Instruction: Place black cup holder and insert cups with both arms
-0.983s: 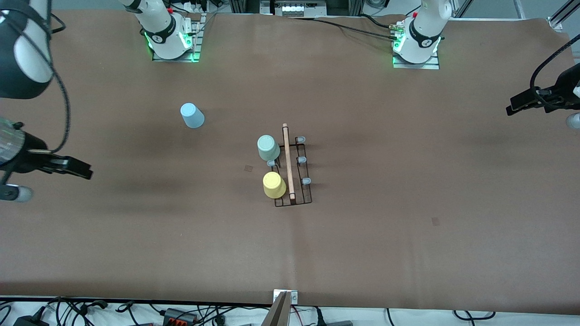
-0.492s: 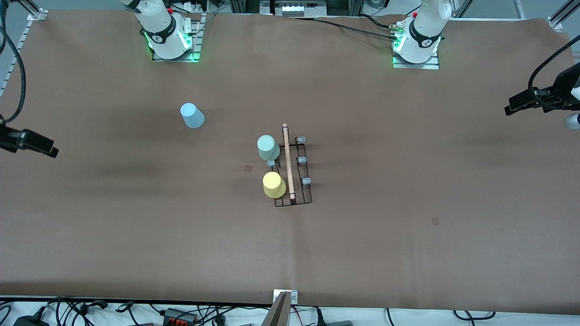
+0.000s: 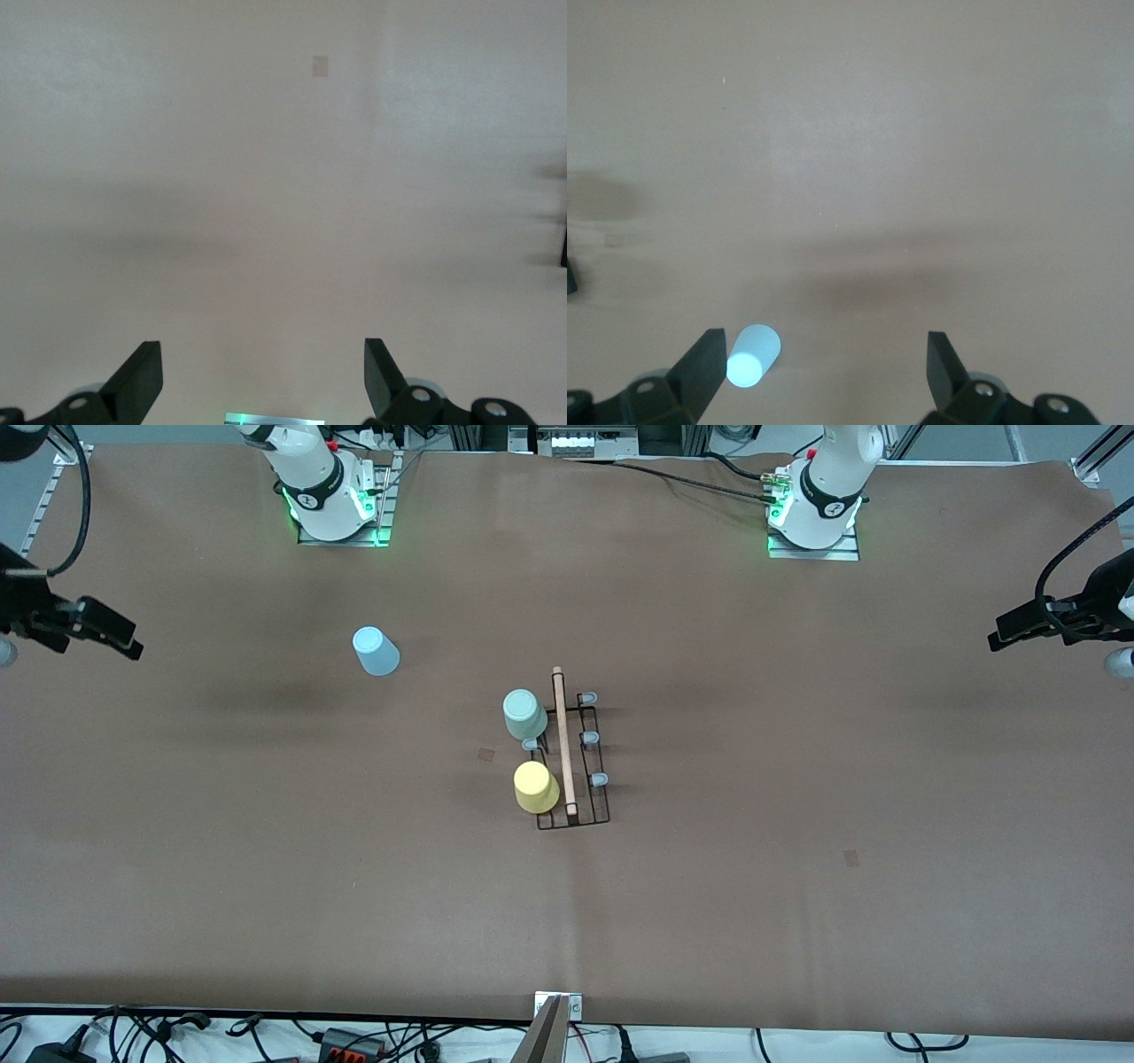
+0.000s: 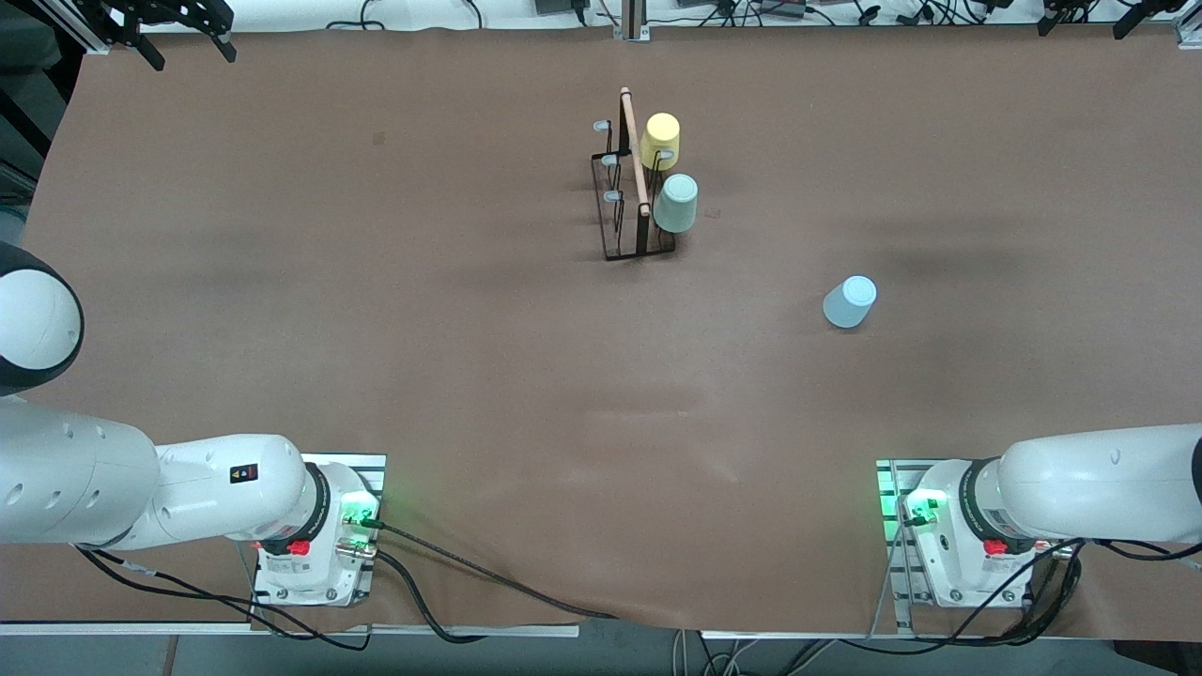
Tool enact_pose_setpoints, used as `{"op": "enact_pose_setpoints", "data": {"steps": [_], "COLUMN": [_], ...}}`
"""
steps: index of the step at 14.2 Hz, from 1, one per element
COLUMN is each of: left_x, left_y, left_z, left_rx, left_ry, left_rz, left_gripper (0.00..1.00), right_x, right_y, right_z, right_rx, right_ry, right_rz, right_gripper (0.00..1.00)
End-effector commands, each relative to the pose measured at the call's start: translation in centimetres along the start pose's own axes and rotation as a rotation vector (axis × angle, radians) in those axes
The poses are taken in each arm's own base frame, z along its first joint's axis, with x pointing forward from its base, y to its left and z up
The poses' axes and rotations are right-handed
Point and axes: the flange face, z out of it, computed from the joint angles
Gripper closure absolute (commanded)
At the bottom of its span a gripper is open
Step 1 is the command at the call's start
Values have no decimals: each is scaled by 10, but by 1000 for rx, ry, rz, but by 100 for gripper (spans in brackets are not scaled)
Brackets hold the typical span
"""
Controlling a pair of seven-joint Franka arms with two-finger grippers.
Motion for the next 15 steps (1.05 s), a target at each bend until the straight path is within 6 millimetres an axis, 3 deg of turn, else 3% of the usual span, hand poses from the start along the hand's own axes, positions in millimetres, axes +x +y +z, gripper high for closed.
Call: {"op": "enact_pose_setpoints", "data": {"steps": [1,15], "left_x": [-2,-1], "left_y": [-2,-1], "left_z": [-5,-4], "left_rx": [18,18], "left_ry": [10,8], "left_rz": [-9,-8], "left_gripper": [0,0], "right_x": [-7,-10], "right_y": [3,-6], "right_z": [-5,-5], "right_rx": [-13,-15], "right_ry": [23,10], "right_rz": [-13,-33], "right_gripper": [0,0]}}
